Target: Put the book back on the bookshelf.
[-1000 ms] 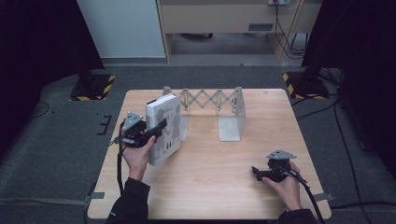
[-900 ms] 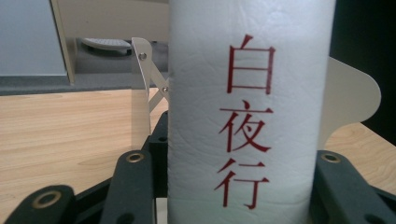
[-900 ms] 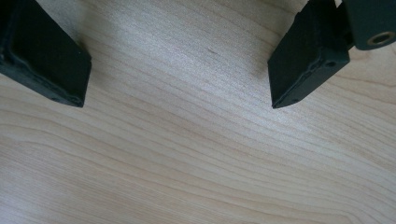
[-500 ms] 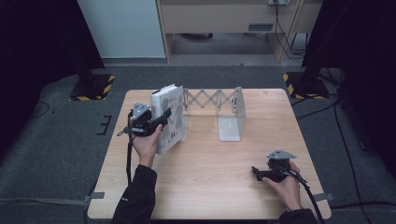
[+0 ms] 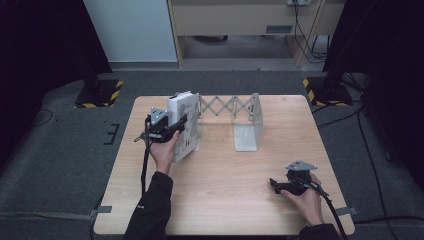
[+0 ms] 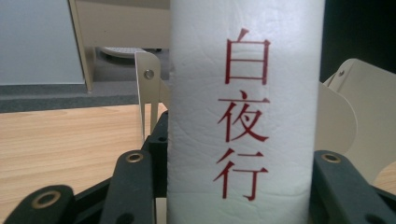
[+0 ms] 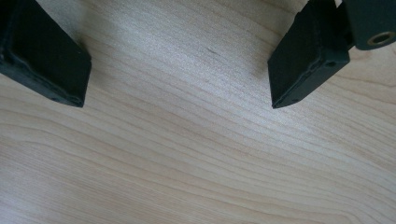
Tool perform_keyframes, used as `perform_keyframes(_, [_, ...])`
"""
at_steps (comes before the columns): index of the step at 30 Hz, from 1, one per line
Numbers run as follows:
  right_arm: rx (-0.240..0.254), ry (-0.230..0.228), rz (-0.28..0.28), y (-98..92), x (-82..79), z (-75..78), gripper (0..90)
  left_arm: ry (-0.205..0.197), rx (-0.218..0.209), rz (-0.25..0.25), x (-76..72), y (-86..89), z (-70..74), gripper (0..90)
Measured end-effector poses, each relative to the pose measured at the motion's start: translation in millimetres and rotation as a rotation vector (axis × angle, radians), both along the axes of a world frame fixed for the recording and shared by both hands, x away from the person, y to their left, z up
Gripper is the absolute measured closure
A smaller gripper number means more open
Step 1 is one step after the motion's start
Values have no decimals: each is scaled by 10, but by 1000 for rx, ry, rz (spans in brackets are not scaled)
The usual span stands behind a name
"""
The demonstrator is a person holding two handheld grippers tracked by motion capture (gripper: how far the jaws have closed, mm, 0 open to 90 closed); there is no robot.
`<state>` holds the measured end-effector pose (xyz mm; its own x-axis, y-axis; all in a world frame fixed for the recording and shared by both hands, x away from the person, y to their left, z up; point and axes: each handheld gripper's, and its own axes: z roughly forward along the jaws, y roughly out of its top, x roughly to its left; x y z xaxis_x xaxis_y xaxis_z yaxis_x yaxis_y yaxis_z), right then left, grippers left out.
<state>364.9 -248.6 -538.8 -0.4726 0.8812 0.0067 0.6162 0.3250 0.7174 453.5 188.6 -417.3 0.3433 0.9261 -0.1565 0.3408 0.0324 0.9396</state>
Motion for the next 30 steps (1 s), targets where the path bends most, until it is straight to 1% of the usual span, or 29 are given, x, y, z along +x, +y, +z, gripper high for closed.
perform_keyframes(3, [0, 0, 0, 0, 0, 0, 64, -9, 10, -11, -8, -9, -13, 521])
perform_keyframes(4, [0, 0, 0, 0, 0, 0, 64, -10, 19, -24, -19, -9, -12, 521])
perform_keyframes(5, [1, 1, -1, 1, -1, 0, 64, -9, 26, -33, -24, -7, -9, 520])
perform_keyframes(6, [0, 0, 0, 0, -1, 0, 64, 1, 45, -46, -48, -1, -1, 517])
perform_keyframes(7, [0, 0, 0, 0, -1, 0, 64, 1, 45, -46, -48, -1, -1, 515])
perform_keyframes(8, [1, 1, -1, 1, -2, 0, 64, 3, 56, -45, -84, 6, -4, 515])
perform_keyframes(9, [1, 1, -1, 1, -2, 0, 64, 3, 56, -45, -84, 6, -4, 514])
perform_keyframes(10, [0, 0, 0, 0, -1, 0, 64, -4, 68, -54, -124, 19, -18, 514])
perform_keyframes(11, [0, 0, 0, 0, -1, 0, 64, -4, 68, -54, -124, 19, -18, 513])
perform_keyframes(12, [0, 0, 0, 1, -1, 0, 64, -10, 72, -65, -173, 35, -35, 513])
perform_keyframes(13, [0, 0, 0, 1, -1, 0, 64, -10, 72, -65, -173, 35, -35, 512])
perform_keyframes(15, [0, 0, 0, 1, -1, 0, 64, -25, 87, -78, -253, 51, -69, 512])
perform_keyframes(16, [0, 0, 0, 0, -1, 0, 64, -24, 90, -83, -277, 62, -77, 512])
perform_keyframes(17, [0, 0, 0, 1, -1, 0, 64, -24, 90, -83, -277, 62, -77, 511])
perform_keyframes(18, [0, 0, 0, 0, -1, 0, 64, -30, 87, -81, -334, 77, -103, 511])
perform_keyframes(19, [0, 0, 0, 1, -1, 0, 64, -32, 84, -78, -358, 86, -116, 512])
perform_keyframes(24, [0, 0, 0, 0, -1, 0, 64, -26, 74, -73, -454, 136, -161, 511])
perform_keyframes(25, [0, 0, 0, 0, -1, 0, 64, -26, 74, -73, -454, 136, -161, 511])
perform_keyframes(26, [0, 0, 0, 0, -1, 0, 64, -19, 80, -73, -489, 156, -174, 511])
perform_keyframes(27, [0, 0, 0, 0, -1, 0, 64, -19, 80, -73, -489, 156, -174, 510])
perform_keyframes(28, [0, 0, 0, 0, -1, 0, 64, -9, 75, -73, -523, 180, -193, 510])
perform_keyframes(30, [0, 0, 0, 0, -1, 0, 63, -8, 72, -68, -540, 186, -207, 509])
